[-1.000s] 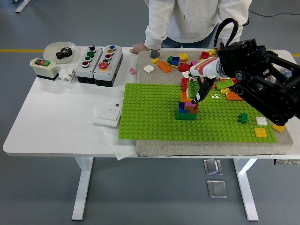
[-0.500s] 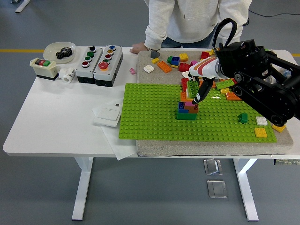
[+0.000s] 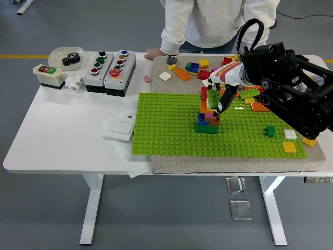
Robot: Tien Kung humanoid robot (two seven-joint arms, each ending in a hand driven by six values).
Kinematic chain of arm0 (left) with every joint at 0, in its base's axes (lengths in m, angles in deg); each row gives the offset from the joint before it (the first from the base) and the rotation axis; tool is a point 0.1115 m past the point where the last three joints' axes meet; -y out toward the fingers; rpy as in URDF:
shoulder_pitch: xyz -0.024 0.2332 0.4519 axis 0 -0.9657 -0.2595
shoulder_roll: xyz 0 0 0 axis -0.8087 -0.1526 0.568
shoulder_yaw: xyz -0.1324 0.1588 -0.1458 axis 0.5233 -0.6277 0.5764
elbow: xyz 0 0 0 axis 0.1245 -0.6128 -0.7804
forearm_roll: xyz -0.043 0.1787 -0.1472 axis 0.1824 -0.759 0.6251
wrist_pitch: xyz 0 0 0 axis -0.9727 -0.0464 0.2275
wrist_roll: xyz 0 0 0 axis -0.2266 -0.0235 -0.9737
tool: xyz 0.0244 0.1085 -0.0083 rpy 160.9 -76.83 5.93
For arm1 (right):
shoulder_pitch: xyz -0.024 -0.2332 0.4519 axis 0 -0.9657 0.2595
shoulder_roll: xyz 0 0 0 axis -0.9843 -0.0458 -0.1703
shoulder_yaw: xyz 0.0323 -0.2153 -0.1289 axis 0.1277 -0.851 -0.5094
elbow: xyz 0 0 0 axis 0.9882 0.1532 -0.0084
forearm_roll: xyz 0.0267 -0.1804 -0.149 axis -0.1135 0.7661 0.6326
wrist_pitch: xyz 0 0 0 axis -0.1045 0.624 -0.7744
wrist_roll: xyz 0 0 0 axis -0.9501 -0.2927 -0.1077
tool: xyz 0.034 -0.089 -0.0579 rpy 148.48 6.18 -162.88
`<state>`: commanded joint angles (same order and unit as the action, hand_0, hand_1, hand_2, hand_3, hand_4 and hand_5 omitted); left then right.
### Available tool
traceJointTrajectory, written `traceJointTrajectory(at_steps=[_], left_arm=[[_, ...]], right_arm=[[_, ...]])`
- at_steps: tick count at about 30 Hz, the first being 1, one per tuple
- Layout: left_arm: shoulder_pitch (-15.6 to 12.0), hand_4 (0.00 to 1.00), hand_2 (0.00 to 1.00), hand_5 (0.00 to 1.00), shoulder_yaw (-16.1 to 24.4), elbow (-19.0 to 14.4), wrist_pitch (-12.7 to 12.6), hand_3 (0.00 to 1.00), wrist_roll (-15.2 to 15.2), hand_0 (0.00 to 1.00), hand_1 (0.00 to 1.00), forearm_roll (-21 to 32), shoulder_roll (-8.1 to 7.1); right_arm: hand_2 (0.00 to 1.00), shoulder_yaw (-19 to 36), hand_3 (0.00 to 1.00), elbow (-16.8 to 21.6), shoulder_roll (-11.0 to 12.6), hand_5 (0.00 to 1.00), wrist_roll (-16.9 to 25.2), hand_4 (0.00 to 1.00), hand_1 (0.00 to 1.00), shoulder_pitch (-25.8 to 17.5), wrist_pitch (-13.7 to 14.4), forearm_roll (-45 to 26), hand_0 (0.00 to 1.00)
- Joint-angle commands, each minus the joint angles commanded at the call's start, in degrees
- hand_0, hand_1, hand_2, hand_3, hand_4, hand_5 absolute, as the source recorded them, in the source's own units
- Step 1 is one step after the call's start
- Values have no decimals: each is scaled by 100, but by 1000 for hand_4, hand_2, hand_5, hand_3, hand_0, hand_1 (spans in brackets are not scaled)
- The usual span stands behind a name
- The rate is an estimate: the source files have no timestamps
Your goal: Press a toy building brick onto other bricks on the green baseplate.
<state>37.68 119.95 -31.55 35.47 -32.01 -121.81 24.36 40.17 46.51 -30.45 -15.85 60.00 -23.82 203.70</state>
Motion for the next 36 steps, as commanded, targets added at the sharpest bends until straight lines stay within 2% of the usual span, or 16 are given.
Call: traceJointTrajectory(at_steps=[11,12,17,18,23,24,29,30,36], left_arm=[[9,728,845,638,-23,0,-5,644,14,865,847,18,-4],[9,729,847,638,-23,0,-4,644,14,864,848,16,-4],[6,729,847,638,-8,0,-2,644,13,864,848,-5,-4],[6,729,845,638,-5,0,-2,643,12,864,848,-7,-4],[-5,729,845,638,30,0,4,643,2,864,848,-53,-1],[-6,729,844,639,33,0,5,643,0,863,846,-61,-1],[-36,729,844,639,91,0,6,643,-2,863,846,-101,7],[-53,729,844,640,108,0,8,643,-5,861,846,-120,7],[-87,729,844,641,136,0,16,643,-21,861,846,-172,9]], right_arm=[[773,64,870,0,15,532,50,998,557,6,-157,194,428],[834,71,936,2,16,574,48,998,578,5,-168,203,441],[834,168,936,87,61,574,-12,998,578,-20,-252,255,441],[851,179,957,98,66,587,-17,998,592,-23,-252,255,468],[851,371,957,259,156,587,-40,998,592,-92,-252,258,468],[856,401,968,285,171,587,-41,998,604,-105,-252,261,494],[856,566,968,524,400,587,-94,998,604,-196,-252,237,494],[862,568,980,564,458,586,-99,998,614,-207,-252,228,521],[868,524,989,607,533,575,-128,998,630,-229,-252,222,540]])
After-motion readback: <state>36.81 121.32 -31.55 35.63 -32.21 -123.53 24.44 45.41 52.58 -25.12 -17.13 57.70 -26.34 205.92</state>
